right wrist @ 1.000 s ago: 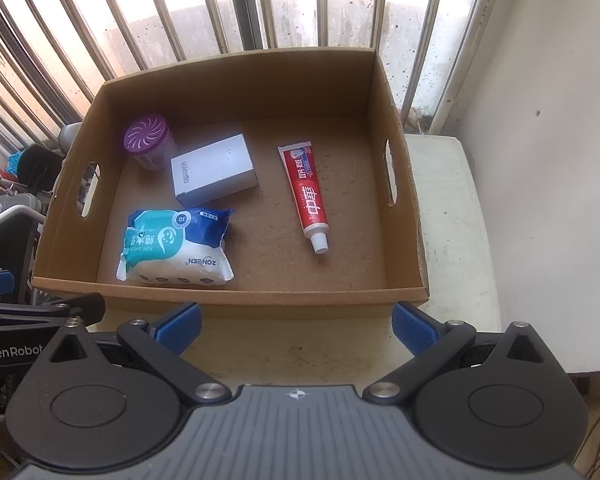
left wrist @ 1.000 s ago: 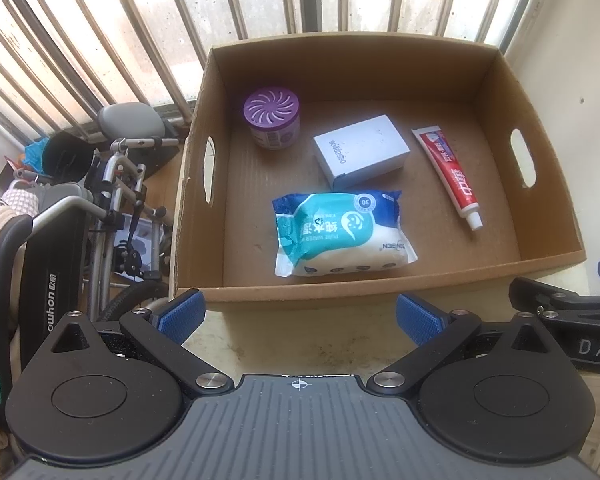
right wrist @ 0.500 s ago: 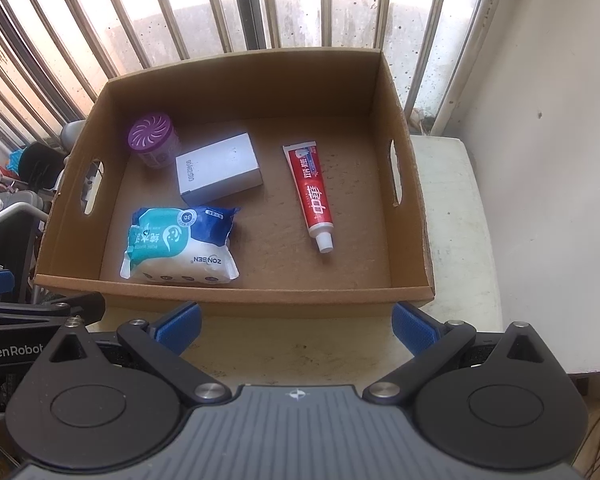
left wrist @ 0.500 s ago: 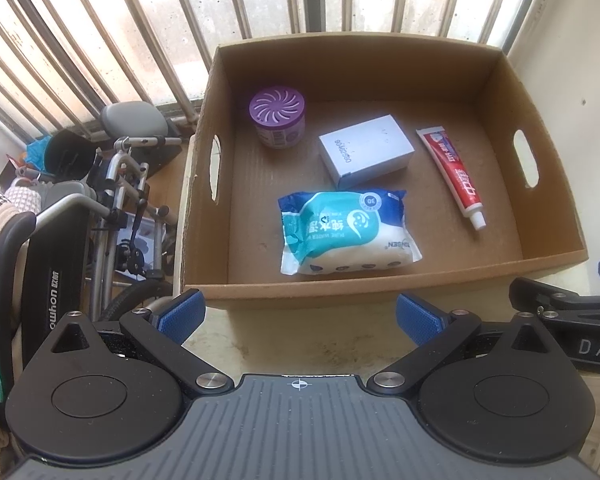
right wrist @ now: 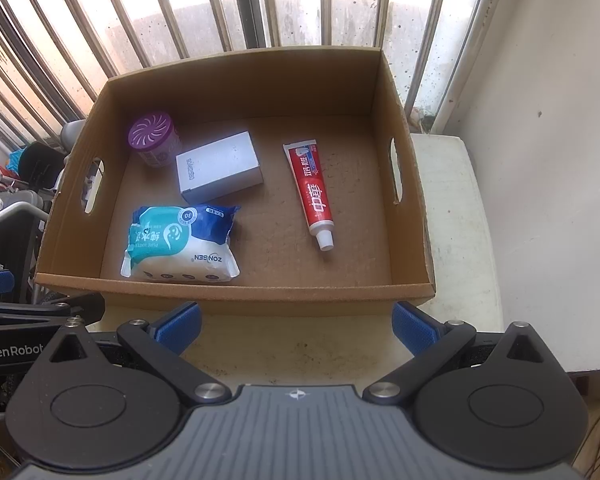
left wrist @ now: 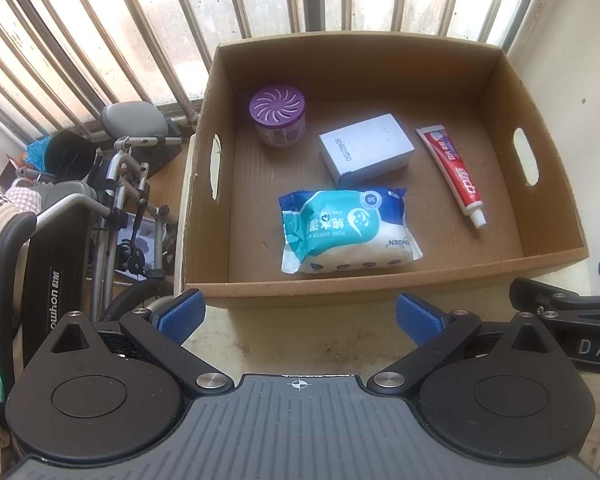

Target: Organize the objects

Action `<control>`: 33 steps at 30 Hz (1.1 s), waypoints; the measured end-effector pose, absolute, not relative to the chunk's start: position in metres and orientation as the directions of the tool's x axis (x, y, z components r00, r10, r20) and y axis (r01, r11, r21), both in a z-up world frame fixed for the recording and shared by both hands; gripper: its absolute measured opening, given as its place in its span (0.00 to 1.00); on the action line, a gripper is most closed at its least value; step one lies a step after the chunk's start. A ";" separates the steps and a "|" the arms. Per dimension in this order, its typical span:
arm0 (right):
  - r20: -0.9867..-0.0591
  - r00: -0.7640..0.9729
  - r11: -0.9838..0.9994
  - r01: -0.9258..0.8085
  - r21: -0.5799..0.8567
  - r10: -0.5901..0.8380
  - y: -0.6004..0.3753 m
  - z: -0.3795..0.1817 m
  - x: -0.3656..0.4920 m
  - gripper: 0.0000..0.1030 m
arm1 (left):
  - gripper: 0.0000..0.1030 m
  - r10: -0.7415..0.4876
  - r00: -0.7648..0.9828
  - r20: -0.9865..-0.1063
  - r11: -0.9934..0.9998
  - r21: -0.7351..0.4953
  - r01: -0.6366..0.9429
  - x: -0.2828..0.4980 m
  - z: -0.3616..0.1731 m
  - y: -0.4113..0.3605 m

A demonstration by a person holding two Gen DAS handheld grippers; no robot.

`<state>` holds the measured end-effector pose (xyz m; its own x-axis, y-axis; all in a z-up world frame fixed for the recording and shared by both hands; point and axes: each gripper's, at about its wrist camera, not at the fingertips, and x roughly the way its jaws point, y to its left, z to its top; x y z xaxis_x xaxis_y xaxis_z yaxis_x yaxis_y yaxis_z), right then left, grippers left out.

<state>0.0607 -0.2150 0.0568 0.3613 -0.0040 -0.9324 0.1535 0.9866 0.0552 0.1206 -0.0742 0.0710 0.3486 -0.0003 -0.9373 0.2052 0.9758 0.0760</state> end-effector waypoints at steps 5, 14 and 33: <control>-0.932 0.363 0.986 0.155 0.057 -0.004 -0.214 0.057 0.060 1.00 | 0.99 0.002 0.350 -0.937 0.976 0.078 0.204 0.121 0.071 -0.076; -0.933 0.360 0.986 0.158 0.059 -0.001 -0.213 0.056 0.059 1.00 | 0.99 0.001 0.349 -0.937 0.975 0.078 0.206 0.121 0.071 -0.075; -0.933 0.361 0.984 0.164 0.063 0.000 -0.212 0.056 0.058 1.00 | 0.99 0.003 0.350 -0.937 0.976 0.079 0.203 0.119 0.071 -0.074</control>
